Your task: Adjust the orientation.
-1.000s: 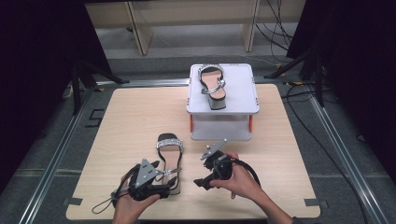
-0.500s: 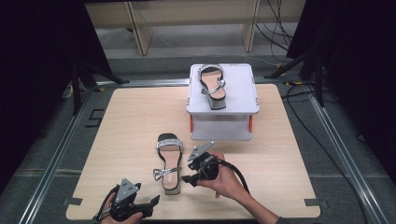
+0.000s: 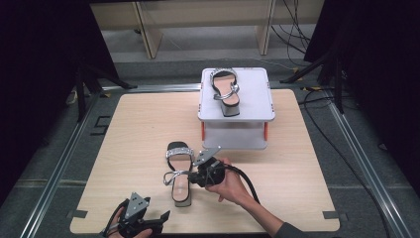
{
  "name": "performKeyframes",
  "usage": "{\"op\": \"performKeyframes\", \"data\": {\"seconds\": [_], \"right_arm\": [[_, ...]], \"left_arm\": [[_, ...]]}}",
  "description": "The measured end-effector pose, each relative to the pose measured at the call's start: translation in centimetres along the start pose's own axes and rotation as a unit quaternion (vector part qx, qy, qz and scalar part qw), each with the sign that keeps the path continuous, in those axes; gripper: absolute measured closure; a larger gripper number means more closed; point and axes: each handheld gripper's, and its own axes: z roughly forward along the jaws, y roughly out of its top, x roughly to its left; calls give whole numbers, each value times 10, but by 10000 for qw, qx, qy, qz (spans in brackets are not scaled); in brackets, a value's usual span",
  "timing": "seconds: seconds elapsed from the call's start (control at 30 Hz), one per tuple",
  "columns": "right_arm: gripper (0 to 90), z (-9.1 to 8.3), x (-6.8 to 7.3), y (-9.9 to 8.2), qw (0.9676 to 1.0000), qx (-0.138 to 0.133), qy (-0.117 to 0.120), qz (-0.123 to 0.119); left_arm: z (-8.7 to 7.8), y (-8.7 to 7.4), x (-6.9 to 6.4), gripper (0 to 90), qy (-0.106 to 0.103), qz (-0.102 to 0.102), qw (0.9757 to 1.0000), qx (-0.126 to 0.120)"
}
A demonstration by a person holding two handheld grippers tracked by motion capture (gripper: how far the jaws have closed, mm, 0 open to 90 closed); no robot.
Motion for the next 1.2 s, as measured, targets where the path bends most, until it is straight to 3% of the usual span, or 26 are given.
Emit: {"op": "performKeyframes", "data": {"seconds": [0.07,0.1,0.17,0.3,0.4,0.43,0.47,0.6,0.63,0.67,0.73,0.87,0.97,1.0,1.03,1.07,1.13,1.17,1.2], "right_arm": [[824,-4,-2,-2,10000,14,-35,-61],[826,-7,-4,-3,10000,2,0,-11],[826,-15,-7,-6,10000,-16,27,16],[827,-38,-14,-17,9999,13,-73,89],[828,-59,-21,-31,9998,22,-119,161],[828,-66,-24,-36,9997,39,-148,203],[829,-73,-27,-42,9996,49,-179,225],[830,-98,-38,-62,9986,33,-417,329],[831,-102,-39,-67,9979,46,-415,501],[831,-105,-42,-71,9975,56,-451,549],[832,-109,-49,-77,9969,95,-575,535],[833,-110,-57,-81,9944,113,-684,801],[829,-110,-61,-81,9953,116,-698,657],[820,-111,-60,-81,9949,146,-673,732],[804,-111,-62,-82,9948,115,-756,677],[760,-113,-63,-81,9944,213,-771,686],[648,-121,-64,-81,9919,369,-821,898],[614,-128,-63,-80,9905,398,-990,867],[570,-134,-61,-77,9889,389,-1165,836]], "left_arm": [[-1,0,1,181,28,113,9999,89],[-1,0,-1,183,-35,12,10000,29],[-1,0,1,183,22,136,9998,105],[-1,-1,-1,185,-41,31,10000,4],[-2,0,-1,185,-40,55,10000,-6],[-2,0,0,186,0,152,9999,69],[-1,-1,-3,186,-62,15,10000,-60],[-1,-1,-1,189,-19,96,9999,40],[-2,-1,-2,189,-50,72,9999,65],[-2,-1,-1,189,37,162,9998,124],[-1,-1,-3,189,-46,21,10000,4],[-1,-2,-4,194,-61,44,10000,-39],[-1,-1,-3,193,-60,79,9999,-37],[-1,-1,-4,193,-62,60,10000,-38],[-2,-1,-3,194,-19,186,9998,93],[-2,-2,-5,194,-84,66,9999,9],[-2,-1,-5,194,-81,102,9999,-8],[-2,-1,-4,194,-81,106,9999,7],[-2,-1,-2,194,-1,256,9996,146]]}}
